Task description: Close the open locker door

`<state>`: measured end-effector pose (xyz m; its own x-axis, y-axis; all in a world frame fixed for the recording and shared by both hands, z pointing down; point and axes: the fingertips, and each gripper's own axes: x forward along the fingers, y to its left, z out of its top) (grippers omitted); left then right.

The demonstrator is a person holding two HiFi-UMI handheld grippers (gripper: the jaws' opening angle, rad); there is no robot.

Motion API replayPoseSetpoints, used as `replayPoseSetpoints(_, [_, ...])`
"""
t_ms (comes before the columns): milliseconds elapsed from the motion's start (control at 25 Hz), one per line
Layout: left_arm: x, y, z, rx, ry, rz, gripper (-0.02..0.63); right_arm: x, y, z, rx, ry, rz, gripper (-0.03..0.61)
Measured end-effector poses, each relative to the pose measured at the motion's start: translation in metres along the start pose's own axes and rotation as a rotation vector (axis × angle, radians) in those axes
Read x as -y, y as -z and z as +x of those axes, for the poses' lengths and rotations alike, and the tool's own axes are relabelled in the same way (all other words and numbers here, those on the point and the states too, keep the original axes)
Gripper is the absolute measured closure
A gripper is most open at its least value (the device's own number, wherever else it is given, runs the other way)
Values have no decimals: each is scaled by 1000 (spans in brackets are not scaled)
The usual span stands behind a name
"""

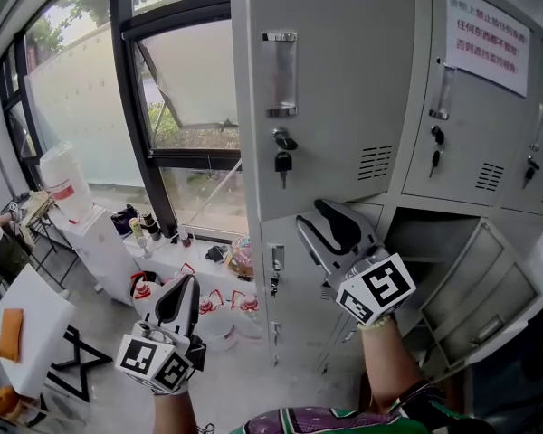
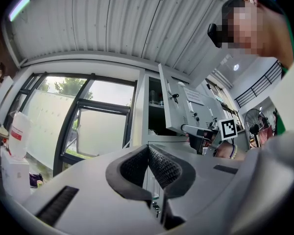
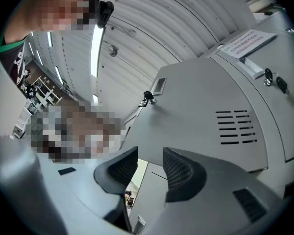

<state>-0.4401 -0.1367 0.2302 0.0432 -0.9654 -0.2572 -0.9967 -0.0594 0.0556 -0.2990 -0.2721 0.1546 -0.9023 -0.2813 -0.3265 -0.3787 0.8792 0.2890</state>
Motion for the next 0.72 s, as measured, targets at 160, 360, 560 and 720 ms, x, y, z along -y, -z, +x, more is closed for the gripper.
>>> replayPoseSetpoints(160, [1,-1,8,-1,6,25,592,12,6,4,-15,23,7,430])
replayPoseSetpoints(360, [1,-2,15,3,18,25,592,24,13,8,-35,50,21,430])
replayPoseSetpoints(560, [1,-1,19,3,25,17,592,41,23,12,-61,103,44,427])
replayPoseSetpoints(720, [2,-2,20,6,34,13,592,56,27,9,-74,147,61,424])
